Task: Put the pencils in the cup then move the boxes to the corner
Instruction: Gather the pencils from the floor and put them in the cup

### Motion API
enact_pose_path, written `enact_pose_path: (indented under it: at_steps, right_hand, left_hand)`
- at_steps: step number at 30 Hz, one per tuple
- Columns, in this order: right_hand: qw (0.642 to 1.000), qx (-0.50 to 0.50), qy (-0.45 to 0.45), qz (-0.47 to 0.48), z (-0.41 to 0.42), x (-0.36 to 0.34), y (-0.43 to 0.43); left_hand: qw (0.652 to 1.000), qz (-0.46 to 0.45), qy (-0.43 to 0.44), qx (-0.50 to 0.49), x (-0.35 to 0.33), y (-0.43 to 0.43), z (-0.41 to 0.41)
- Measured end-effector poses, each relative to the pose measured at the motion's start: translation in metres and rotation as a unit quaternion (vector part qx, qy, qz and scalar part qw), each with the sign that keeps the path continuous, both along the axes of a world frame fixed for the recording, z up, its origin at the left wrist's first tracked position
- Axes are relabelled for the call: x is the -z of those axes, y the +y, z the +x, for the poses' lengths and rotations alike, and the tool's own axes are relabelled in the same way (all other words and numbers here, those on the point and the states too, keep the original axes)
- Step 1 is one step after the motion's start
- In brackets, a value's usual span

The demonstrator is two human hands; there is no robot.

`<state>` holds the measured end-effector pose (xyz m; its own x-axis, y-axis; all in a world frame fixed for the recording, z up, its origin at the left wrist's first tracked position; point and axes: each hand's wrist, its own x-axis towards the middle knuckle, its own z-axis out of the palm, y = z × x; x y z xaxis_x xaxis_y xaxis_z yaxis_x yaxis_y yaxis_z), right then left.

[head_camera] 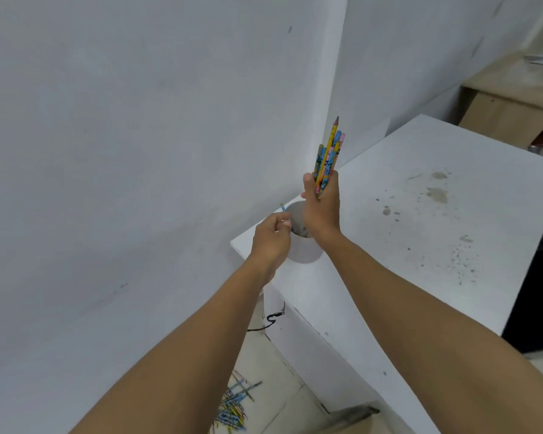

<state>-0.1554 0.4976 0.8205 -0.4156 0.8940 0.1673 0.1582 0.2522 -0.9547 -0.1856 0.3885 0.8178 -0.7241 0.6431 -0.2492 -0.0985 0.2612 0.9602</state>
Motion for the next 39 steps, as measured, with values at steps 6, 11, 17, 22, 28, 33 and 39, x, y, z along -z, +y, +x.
enact_pose_path:
  at_steps: [6, 11, 17, 22, 28, 33, 39]
  right_hand:
    - [1.000, -0.020, -0.021, -0.007, -0.020, 0.028, 0.035]
    - [0.991, -0.007, -0.126, 0.045, -0.024, 0.059, 0.049]
    - [0.991, -0.054, -0.122, -0.031, -0.024, 0.084, 0.066]
    - [0.988, -0.087, -0.093, -0.092, -0.012, 0.084, 0.070]
    - [0.992, -0.050, -0.119, 0.014, -0.007, 0.078, 0.059]
    - [0.980, -0.053, -0.148, 0.121, -0.003, 0.083, 0.033]
    - [0.967, -0.113, -0.168, 0.153, 0.011, 0.096, -0.029]
  left_hand:
    - [0.999, -0.020, 0.022, -0.018, 0.005, 0.040, -0.014]
    - [0.999, -0.023, 0.031, 0.001, 0.008, 0.058, -0.009]
    - [0.999, -0.029, 0.031, 0.008, 0.011, 0.075, -0.012]
    - [0.998, -0.043, 0.043, 0.000, 0.021, 0.077, -0.012]
    - [0.997, -0.044, 0.046, -0.046, 0.035, 0.058, -0.012]
    - [0.993, -0.075, 0.068, -0.055, 0.052, 0.020, -0.010]
    - [0.989, -0.093, 0.104, -0.043, 0.073, -0.045, -0.005]
